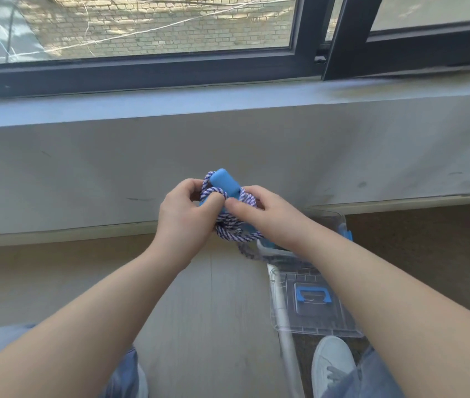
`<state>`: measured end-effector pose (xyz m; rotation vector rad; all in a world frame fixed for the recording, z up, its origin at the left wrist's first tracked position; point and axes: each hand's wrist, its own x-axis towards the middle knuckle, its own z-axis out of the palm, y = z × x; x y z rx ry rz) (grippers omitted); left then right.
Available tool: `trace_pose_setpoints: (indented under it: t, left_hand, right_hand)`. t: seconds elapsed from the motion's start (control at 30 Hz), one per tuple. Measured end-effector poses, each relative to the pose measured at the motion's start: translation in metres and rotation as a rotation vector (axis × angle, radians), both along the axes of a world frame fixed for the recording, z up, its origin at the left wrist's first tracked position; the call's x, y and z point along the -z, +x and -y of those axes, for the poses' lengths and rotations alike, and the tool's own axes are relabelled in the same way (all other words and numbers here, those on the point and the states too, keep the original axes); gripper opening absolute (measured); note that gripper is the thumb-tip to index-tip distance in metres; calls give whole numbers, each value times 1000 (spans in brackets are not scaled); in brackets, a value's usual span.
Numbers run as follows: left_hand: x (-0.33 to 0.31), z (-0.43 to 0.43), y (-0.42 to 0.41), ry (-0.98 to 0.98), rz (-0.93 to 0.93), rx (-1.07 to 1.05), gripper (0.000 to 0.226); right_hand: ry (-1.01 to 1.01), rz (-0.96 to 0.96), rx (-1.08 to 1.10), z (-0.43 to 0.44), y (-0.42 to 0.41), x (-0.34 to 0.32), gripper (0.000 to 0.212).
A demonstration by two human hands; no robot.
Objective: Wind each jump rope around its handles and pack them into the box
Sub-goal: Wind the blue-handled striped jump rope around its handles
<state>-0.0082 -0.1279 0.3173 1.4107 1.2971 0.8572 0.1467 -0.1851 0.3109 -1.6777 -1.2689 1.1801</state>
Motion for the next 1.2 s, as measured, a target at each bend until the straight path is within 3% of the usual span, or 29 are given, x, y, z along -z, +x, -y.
trace_pose_setpoints:
  t: [0.1, 0.23, 0.27, 0.3, 0.4, 0.47, 0.6, 0.67, 0.77, 0.8, 0.87, 0.93, 0.97, 1.1, 1.2]
  left_hand:
    - [-4, -5, -3, -80, 122, -59, 14]
    - [-2, -9, -7, -121, 165, -86, 19]
    - [-2, -10, -8, -126, 175, -91, 19]
    - [-1, -10, -9, -129, 185, -88, 19]
    - [1, -8, -10, -138, 209, -16, 19]
    - [1, -6, -9, -170, 271, 63, 21]
    - [1, -5, -12, -259, 605, 362, 36]
    - [2, 1, -11, -238, 623, 545, 53]
    - [5, 15, 5, -144, 504, 725, 113]
    - [8, 17, 11, -196, 523, 724, 121]
    - [20, 15, 13, -252, 488, 707, 101]
    - [29, 17, 4, -225, 312, 822, 39]
    - [31, 19, 1, -199, 198, 832, 22]
    - [33, 11, 0, -80, -83, 557, 33]
    - [29, -3, -5, 130, -333, 504, 37]
  right_hand:
    - [-24, -12, -112, 5, 2, -1, 56]
    - [-91, -68, -143, 7, -1, 4, 103]
    - [-98, -64, -136, 7, -1, 5, 105]
    - [-84, -40, -133, 6, -1, 6, 99]
    - [-25, 88, -134, 1, 2, 11, 47]
    - [-20, 109, -110, 0, 1, 9, 27]
    - [59, -29, -97, 2, -1, -3, 12]
    - [98, -175, -124, 2, -4, -8, 11]
    - [95, -433, -174, 4, -5, -12, 10]
    - [82, -496, -177, 4, -5, -13, 10]
    - [58, -611, -150, 4, -3, -15, 8]
    - [41, -668, -110, 3, 1, -17, 12]
    - [31, -637, -88, 2, 3, -17, 15]
    - [77, -375, 135, -4, 12, -13, 26]
    - [130, -76, 287, -7, 17, -6, 40]
